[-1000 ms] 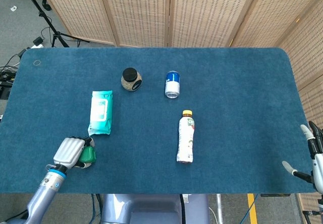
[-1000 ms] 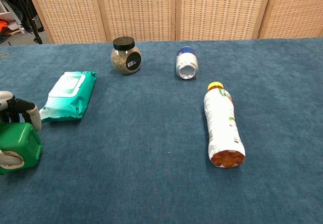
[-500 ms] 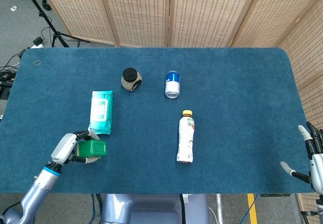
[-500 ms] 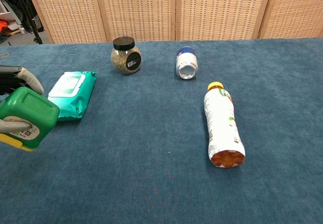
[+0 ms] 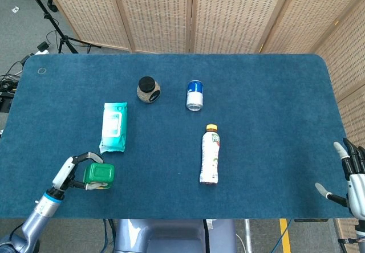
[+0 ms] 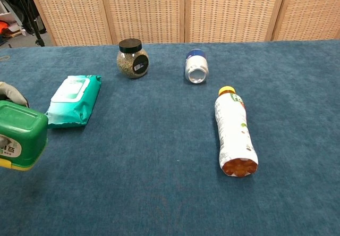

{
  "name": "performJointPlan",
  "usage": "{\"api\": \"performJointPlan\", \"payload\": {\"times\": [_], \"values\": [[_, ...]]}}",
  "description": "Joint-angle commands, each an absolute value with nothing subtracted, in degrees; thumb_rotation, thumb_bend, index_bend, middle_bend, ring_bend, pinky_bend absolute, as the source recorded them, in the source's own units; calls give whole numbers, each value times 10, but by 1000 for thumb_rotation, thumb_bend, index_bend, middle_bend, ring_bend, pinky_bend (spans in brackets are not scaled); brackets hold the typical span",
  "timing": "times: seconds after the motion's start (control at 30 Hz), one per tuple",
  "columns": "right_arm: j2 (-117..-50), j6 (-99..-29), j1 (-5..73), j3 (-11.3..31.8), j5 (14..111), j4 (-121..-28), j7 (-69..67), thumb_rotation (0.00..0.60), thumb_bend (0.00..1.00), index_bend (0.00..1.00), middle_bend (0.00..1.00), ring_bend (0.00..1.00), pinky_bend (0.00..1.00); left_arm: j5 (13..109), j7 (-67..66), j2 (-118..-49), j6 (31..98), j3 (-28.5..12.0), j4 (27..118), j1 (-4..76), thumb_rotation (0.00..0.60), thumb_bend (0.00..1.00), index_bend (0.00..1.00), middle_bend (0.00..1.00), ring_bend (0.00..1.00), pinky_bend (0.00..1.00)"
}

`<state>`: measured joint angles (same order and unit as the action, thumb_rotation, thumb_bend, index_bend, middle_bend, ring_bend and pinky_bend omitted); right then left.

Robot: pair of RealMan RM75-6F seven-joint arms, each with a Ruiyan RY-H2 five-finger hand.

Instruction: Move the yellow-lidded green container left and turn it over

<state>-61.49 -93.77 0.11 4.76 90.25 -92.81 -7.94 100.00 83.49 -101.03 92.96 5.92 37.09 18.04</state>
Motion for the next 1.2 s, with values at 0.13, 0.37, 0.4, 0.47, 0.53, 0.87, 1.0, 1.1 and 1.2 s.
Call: {"api": "performJointPlan", "payload": {"times": [0.13, 0.37, 0.4, 0.47, 0.53, 0.87, 1.0, 1.1, 1.2], "values": [[-616, -937, 2, 48, 901, -928, -77, 600, 0, 19, 0, 0, 0, 995, 885, -1061, 926, 70, 295, 169, 600, 0, 504, 537, 533, 546], [-617, -933, 3, 49, 897, -928, -74, 600, 0, 19, 0, 0, 0, 985, 899, -1090, 903, 74, 241, 165, 600, 0, 503, 537, 533, 545], [-617, -933, 4, 50, 897, -928, -74, 600, 0, 19, 0, 0, 0, 984, 899, -1092, 898, 74, 236, 165, 600, 0, 503, 537, 533, 545], [-618, -932, 4, 49, 897, -928, -72, 600, 0, 19, 0, 0, 0, 980, 888, -1098, 883, 74, 224, 167, 600, 0, 503, 536, 533, 545], [-618, -932, 4, 49, 897, -928, -71, 600, 0, 19, 0, 0, 0, 978, 880, -1102, 875, 74, 214, 167, 600, 0, 504, 529, 532, 545], [-617, -932, 4, 50, 895, -928, -72, 600, 0, 19, 0, 0, 0, 982, 873, -1102, 890, 81, 205, 165, 600, 0, 284, 41, 19, 220], [-617, -932, 4, 51, 894, -928, -71, 600, 0, 19, 0, 0, 0, 979, 867, -1101, 921, 75, 207, 160, 600, 0, 264, 22, 0, 160], [-617, -932, 3, 51, 895, -929, -70, 600, 0, 19, 0, 0, 0, 984, 851, -1098, 946, 78, 207, 154, 600, 0, 264, 20, 0, 145], [-617, -933, 3, 50, 895, -930, -69, 600, 0, 19, 0, 0, 0, 988, 843, -1094, 970, 81, 210, 147, 600, 0, 264, 16, 0, 141]]}}
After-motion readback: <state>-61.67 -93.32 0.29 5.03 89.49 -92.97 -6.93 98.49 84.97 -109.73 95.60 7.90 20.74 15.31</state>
